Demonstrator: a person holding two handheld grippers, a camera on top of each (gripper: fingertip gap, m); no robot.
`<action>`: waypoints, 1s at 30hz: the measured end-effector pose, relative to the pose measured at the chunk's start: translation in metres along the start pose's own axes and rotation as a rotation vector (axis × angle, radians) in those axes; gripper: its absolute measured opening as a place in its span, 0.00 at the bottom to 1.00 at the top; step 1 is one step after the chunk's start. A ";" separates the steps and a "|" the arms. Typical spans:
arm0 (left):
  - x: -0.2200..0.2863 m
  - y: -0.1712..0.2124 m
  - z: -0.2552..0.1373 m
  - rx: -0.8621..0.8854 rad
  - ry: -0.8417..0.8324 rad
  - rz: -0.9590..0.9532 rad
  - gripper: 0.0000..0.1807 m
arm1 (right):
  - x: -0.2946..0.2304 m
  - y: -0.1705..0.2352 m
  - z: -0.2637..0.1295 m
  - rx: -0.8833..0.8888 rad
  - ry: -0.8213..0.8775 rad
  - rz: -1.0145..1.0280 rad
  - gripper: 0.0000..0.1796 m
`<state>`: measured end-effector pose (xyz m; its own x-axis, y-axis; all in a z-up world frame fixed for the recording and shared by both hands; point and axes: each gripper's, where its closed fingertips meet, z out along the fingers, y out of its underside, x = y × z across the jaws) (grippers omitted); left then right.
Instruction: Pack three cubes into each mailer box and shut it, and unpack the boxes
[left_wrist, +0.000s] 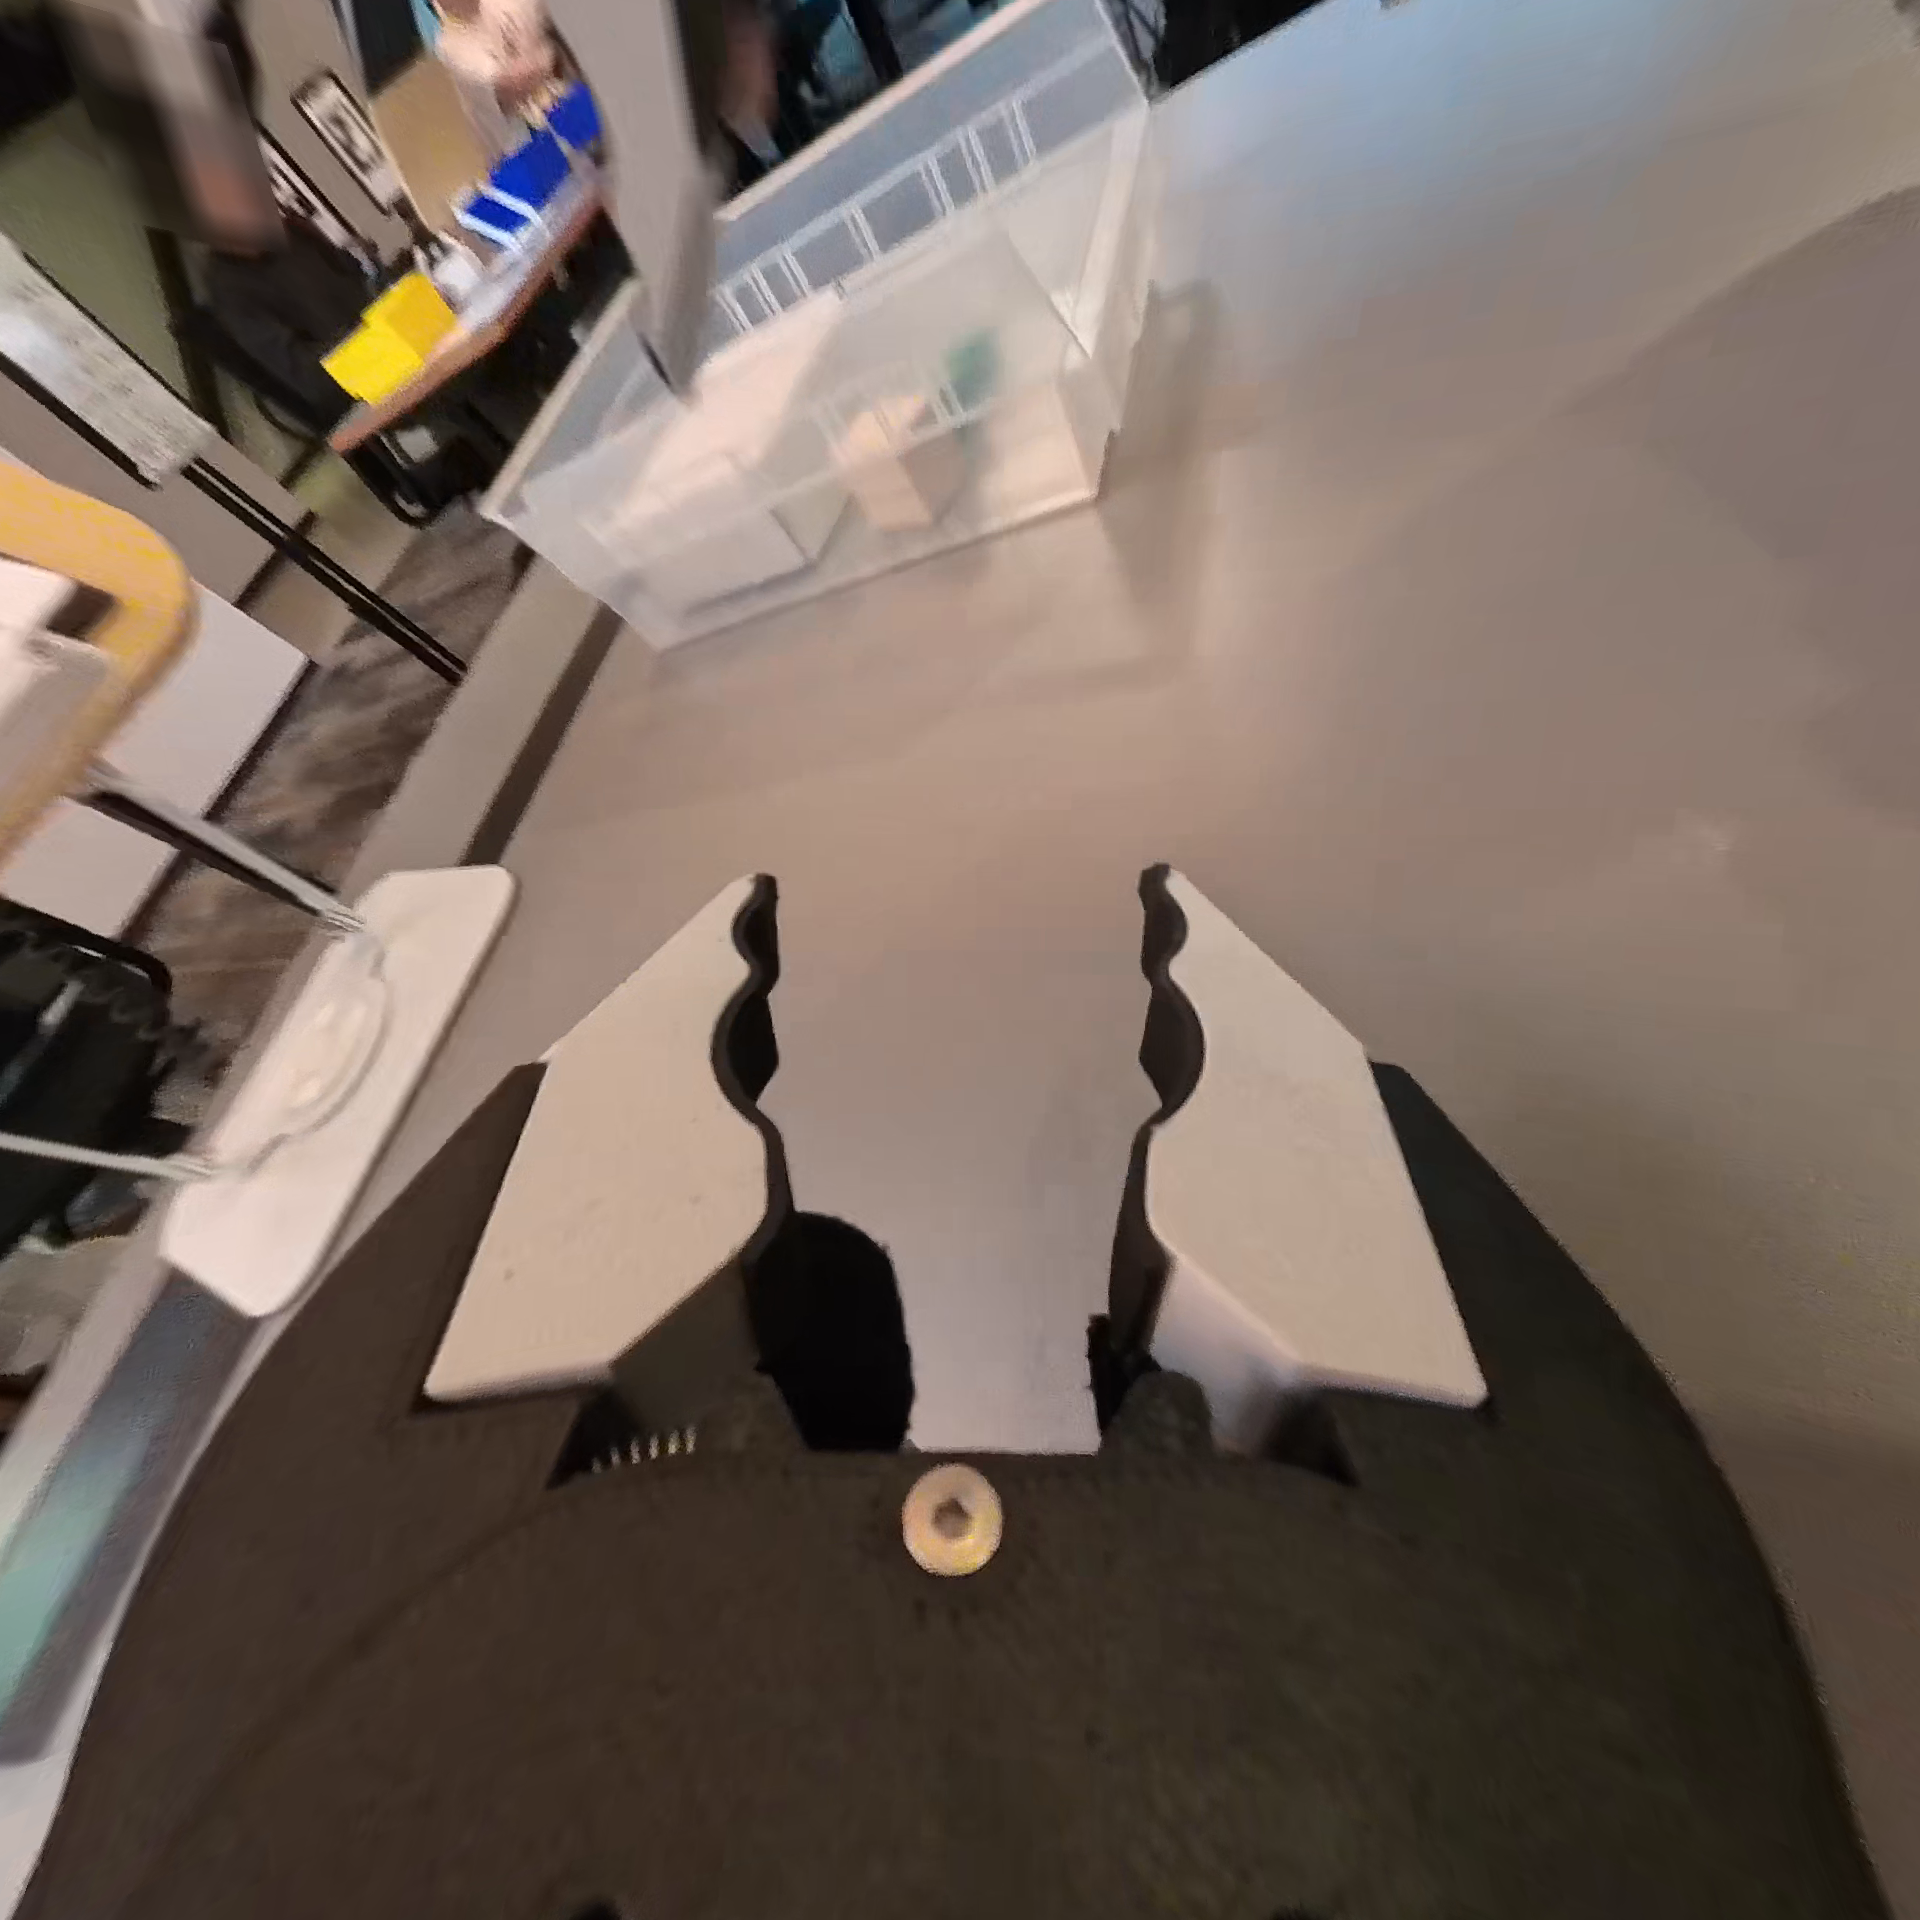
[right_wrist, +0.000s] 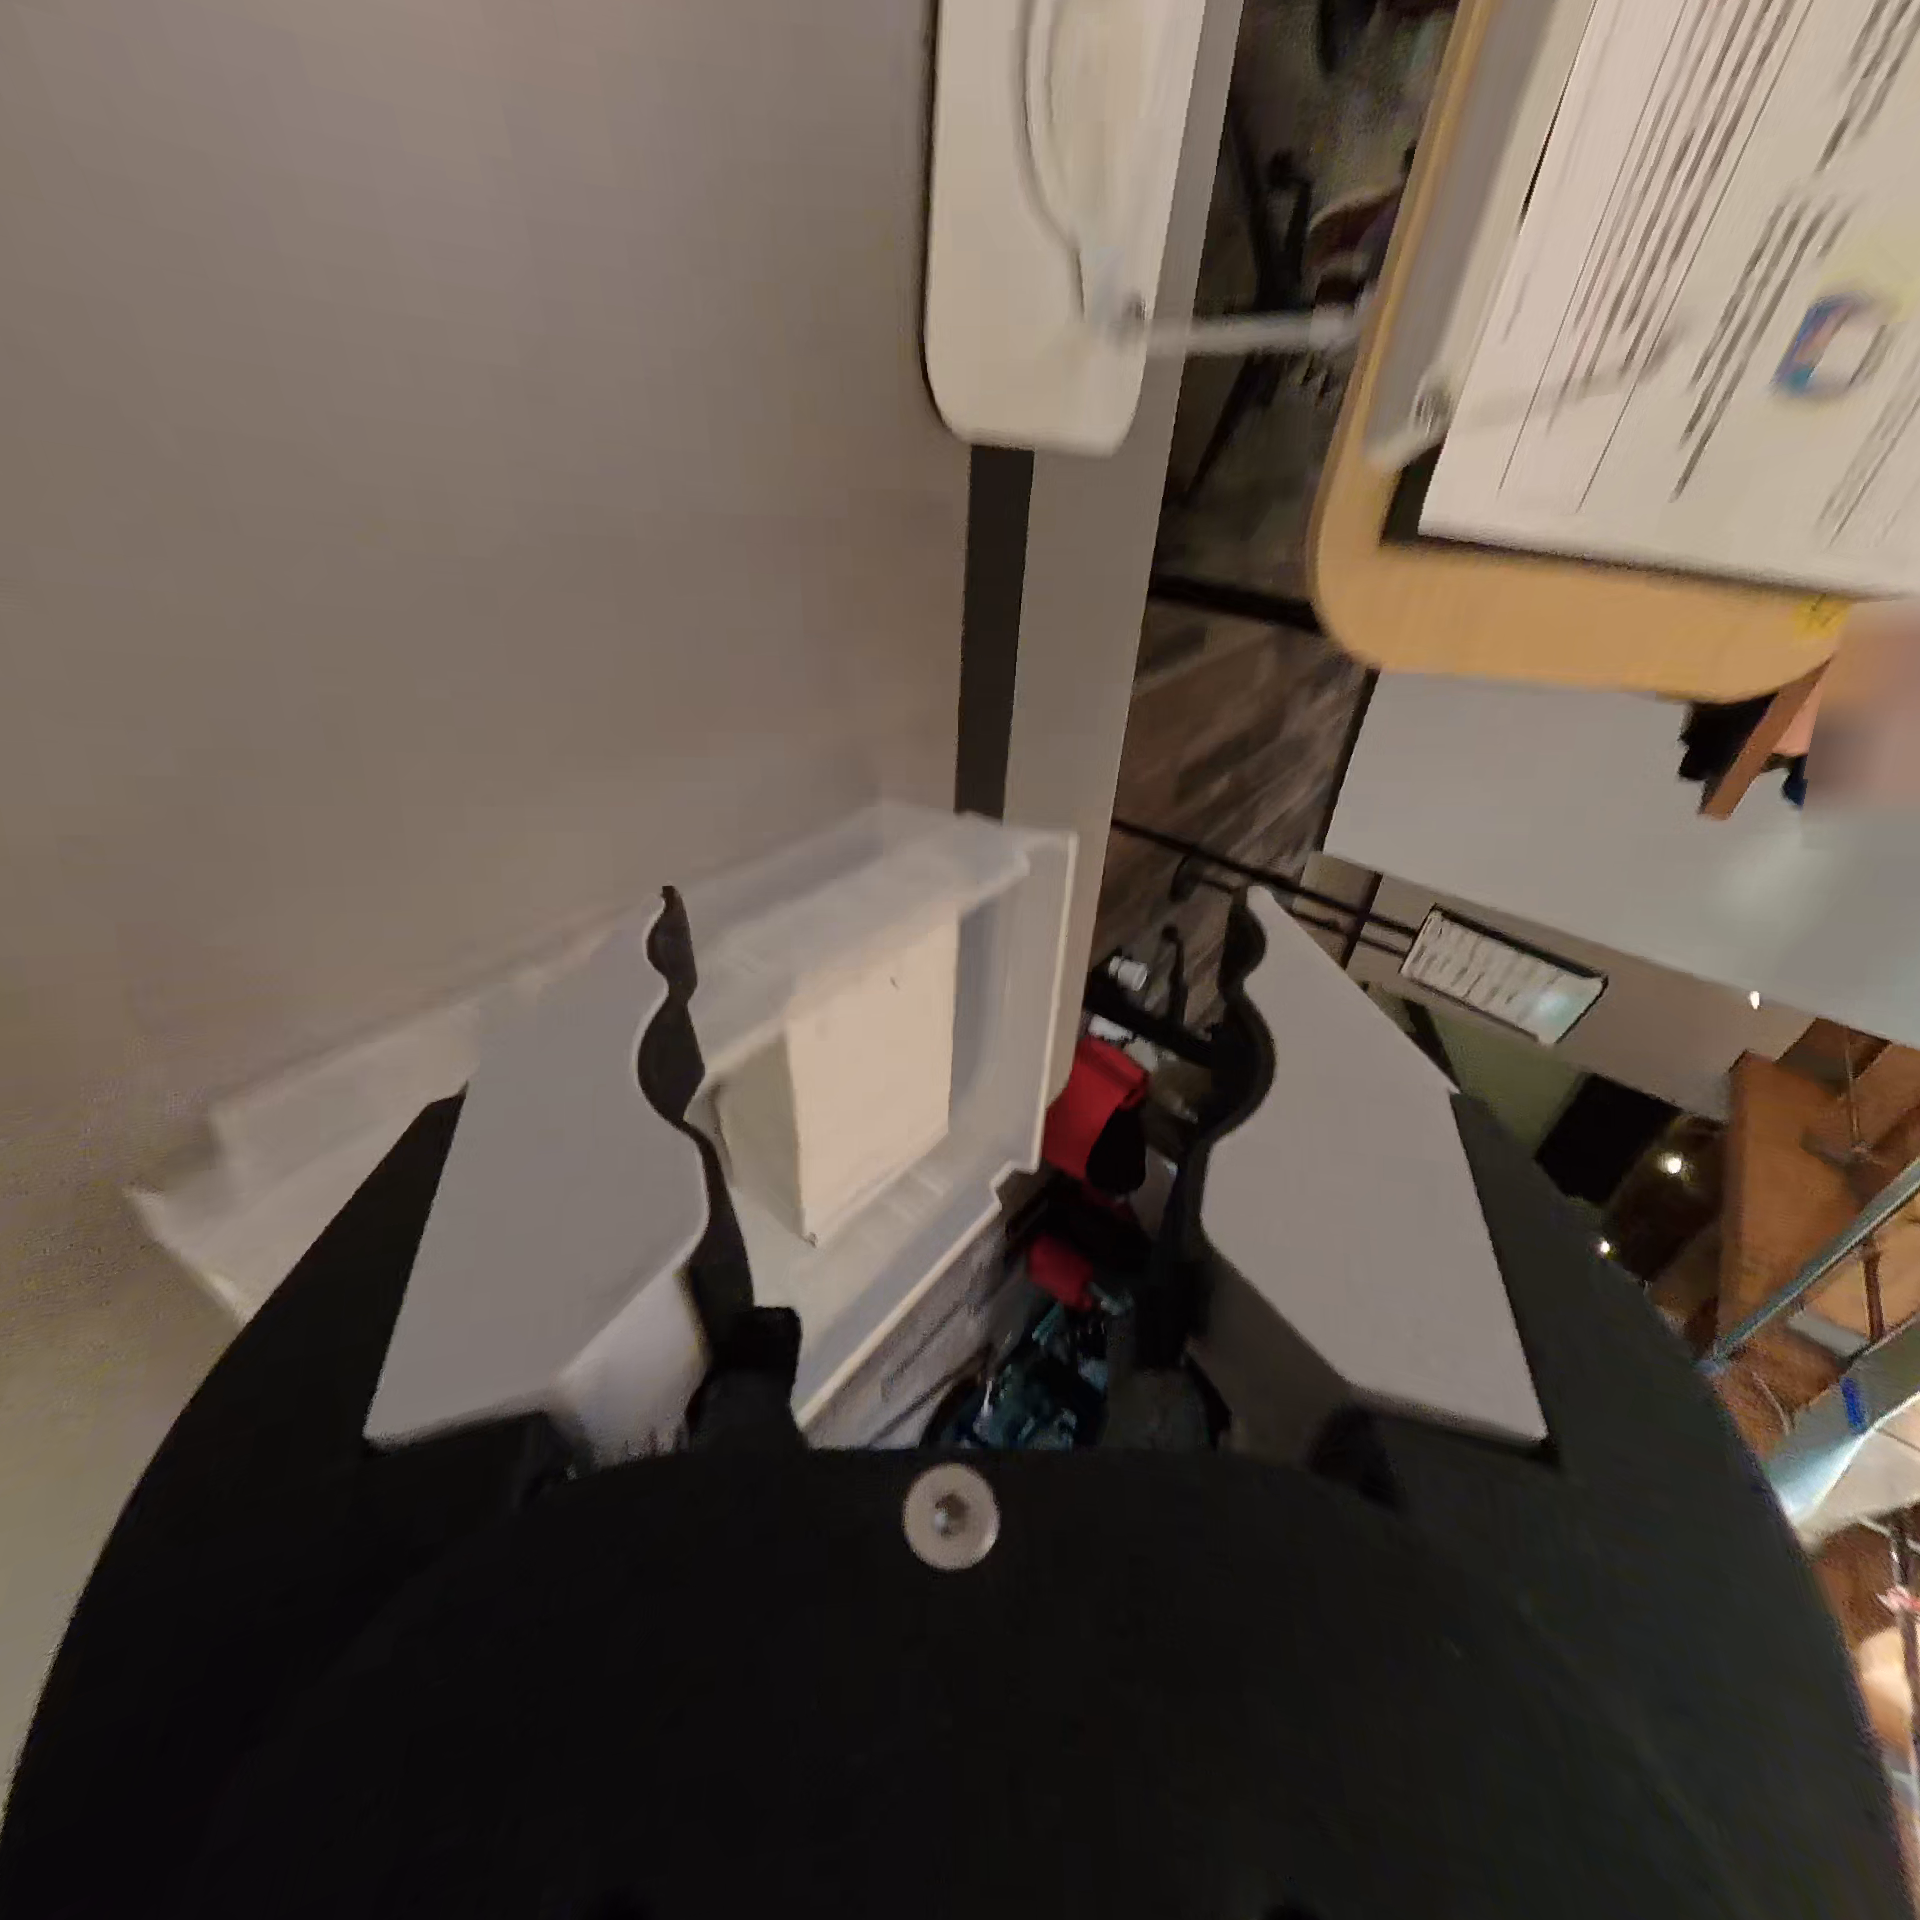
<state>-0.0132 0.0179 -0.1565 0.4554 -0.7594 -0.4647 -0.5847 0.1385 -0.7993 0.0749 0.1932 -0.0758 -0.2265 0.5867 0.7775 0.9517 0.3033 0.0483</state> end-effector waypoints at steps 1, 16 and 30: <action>-0.008 -0.006 -0.009 0.012 -0.029 0.018 0.39 | -0.012 -0.021 -0.008 0.054 -0.002 0.015 0.56; -0.137 0.127 -0.206 -0.669 -0.030 0.120 0.62 | -0.158 -0.166 0.023 0.624 -0.418 0.384 0.53; -0.117 0.249 -0.213 -0.934 0.287 -0.080 0.70 | -0.172 -0.175 0.018 0.723 -0.458 0.366 0.42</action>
<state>-0.3547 0.0062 -0.2196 0.4086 -0.8875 -0.2132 -0.9116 -0.3852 -0.1435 -0.0570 0.0531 -0.2291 -0.1439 0.9305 0.3368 0.6546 0.3448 -0.6728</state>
